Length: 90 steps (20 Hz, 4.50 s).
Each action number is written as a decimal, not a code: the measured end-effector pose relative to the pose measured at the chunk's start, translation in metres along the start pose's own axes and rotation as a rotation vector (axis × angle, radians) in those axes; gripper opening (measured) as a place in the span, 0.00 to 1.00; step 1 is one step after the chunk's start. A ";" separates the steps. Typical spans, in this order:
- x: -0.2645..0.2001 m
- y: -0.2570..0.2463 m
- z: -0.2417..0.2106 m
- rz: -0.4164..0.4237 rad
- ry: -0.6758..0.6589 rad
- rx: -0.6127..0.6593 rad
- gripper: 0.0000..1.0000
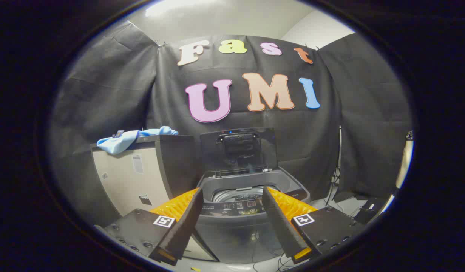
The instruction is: Put the clothes into the washing machine and then close the washing machine lid.
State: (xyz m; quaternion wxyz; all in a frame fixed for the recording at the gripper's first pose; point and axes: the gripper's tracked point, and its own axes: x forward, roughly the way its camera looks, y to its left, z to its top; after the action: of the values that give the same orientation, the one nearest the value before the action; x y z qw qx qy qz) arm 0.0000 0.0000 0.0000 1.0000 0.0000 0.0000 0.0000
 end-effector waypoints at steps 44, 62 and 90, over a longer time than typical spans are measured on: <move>0.248 0.334 0.105 0.160 0.428 -0.079 0.99; 0.250 0.358 0.127 0.383 0.481 0.070 0.00; 0.218 -0.014 0.168 -0.018 0.352 0.038 0.01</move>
State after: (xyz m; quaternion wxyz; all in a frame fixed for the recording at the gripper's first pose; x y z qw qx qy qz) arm 0.2180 -0.0135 0.1682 0.9843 0.0190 0.1753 -0.0091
